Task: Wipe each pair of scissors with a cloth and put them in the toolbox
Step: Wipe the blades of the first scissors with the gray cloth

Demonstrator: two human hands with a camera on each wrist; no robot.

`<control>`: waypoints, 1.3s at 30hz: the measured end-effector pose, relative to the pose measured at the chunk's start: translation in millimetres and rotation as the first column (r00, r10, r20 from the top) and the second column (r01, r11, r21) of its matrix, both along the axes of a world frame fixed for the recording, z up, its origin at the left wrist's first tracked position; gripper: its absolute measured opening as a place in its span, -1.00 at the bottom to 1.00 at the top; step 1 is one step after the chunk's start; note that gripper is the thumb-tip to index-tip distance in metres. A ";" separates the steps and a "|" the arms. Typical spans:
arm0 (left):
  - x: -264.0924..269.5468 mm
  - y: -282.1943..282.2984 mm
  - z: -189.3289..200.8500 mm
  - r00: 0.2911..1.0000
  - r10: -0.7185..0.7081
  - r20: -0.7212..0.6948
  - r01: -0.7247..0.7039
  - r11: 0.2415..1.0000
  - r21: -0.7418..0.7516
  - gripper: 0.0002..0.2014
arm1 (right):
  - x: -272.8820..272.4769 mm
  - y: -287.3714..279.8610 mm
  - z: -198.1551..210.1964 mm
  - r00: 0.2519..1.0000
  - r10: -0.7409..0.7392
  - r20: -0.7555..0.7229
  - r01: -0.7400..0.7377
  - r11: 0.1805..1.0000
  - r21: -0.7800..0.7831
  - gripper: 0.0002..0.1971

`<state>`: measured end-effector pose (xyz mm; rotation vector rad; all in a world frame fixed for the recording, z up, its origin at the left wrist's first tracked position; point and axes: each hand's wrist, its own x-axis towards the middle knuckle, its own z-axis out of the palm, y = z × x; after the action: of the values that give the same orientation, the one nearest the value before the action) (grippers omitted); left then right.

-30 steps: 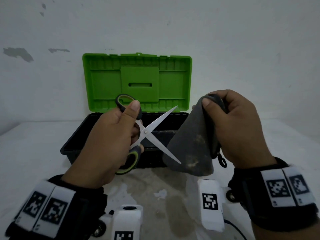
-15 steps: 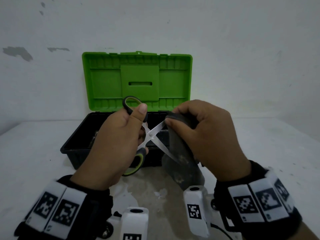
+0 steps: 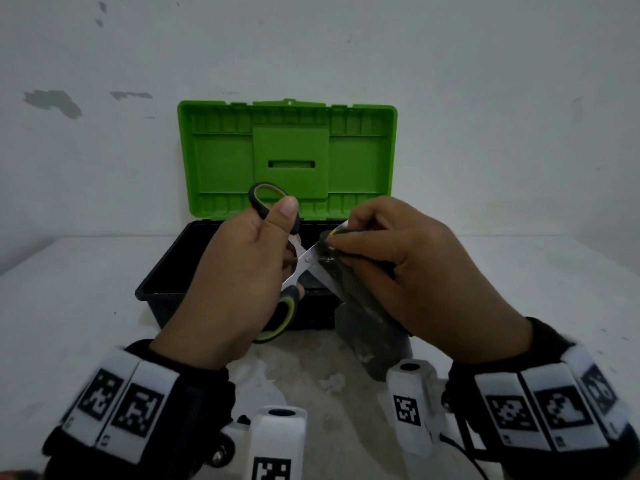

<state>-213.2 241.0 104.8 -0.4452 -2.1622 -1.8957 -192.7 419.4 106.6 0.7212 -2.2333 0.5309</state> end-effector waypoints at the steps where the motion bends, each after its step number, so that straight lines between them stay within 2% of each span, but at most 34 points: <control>1: 0.0 0.7 -0.1 1.000 0.016 -0.014 -0.016 1.000 -0.015 -0.49 | -0.5 0.0 -1.3 1.000 -0.007 -0.002 0.007 1.000 -0.003 -0.79; 5: -1.5 -0.6 0.3 0.999 0.048 -0.025 -0.048 0.998 -0.037 -0.44 | 2.6 -11.6 -3.0 0.998 0.050 0.031 -0.051 0.998 0.024 -0.79; 8: 0.6 -0.2 0.8 1.000 0.030 0.006 -0.030 0.999 -0.014 -0.44 | -1.1 -8.4 -3.4 0.999 0.038 0.018 -0.038 0.999 -0.020 -0.80; 12: 3.0 5.7 1.3 0.998 0.007 0.058 -0.009 0.999 0.043 -0.49 | -4.3 2.7 -3.1 0.995 -0.010 0.098 0.030 0.977 -0.209 -0.81; 16: 2.2 6.1 -1.7 1.000 0.022 0.012 -0.022 1.000 -0.010 -0.41 | -1.1 -1.1 -0.5 0.983 0.045 0.178 0.038 0.899 -0.436 -0.92; 18: 1.1 4.4 -2.4 1.000 0.018 -0.005 -0.018 1.000 -0.024 -0.38 | -0.8 -3.7 -1.0 0.981 0.034 0.192 0.062 0.881 -0.470 -0.94; 20: 0.2 3.3 -2.4 1.000 0.011 -0.013 -0.011 1.000 -0.024 -0.38 | -0.9 -4.8 -1.3 0.983 0.003 0.183 0.087 0.873 -0.480 -0.96; 23: -1.6 2.2 -3.4 0.999 0.022 -0.040 -0.024 0.998 -0.052 -0.41 | 1.7 -9.1 -1.2 0.979 0.007 0.202 0.095 0.865 -0.492 -0.81; 28: 0.4 1.1 -1.6 0.996 0.000 -0.092 -0.008 0.996 -0.084 -0.42 | 3.1 -19.0 -5.6 0.988 -0.062 0.142 0.116 0.906 -0.407 -0.85; 32: 2.0 2.1 0.6 0.997 -0.041 -0.068 0.038 0.999 -0.039 -0.40 | -1.5 -10.1 -6.4 0.977 -0.159 0.140 0.204 0.887 -0.414 -0.84; 36: 2.7 2.3 2.1 0.998 -0.045 -0.046 0.044 0.999 -0.012 -0.47 | 3.2 -18.8 -6.8 0.981 -0.117 0.153 0.166 0.919 -0.358 -0.86; 39: 4.1 4.0 2.4 0.999 -0.043 -0.022 0.043 0.999 0.008 -0.56 | 2.4 -19.6 -6.9 0.977 -0.142 0.157 0.190 0.918 -0.349 -0.85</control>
<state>-209.1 244.9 107.2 -0.5121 -2.1460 -1.9127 -190.3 399.8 99.7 0.3092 -2.1996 0.8957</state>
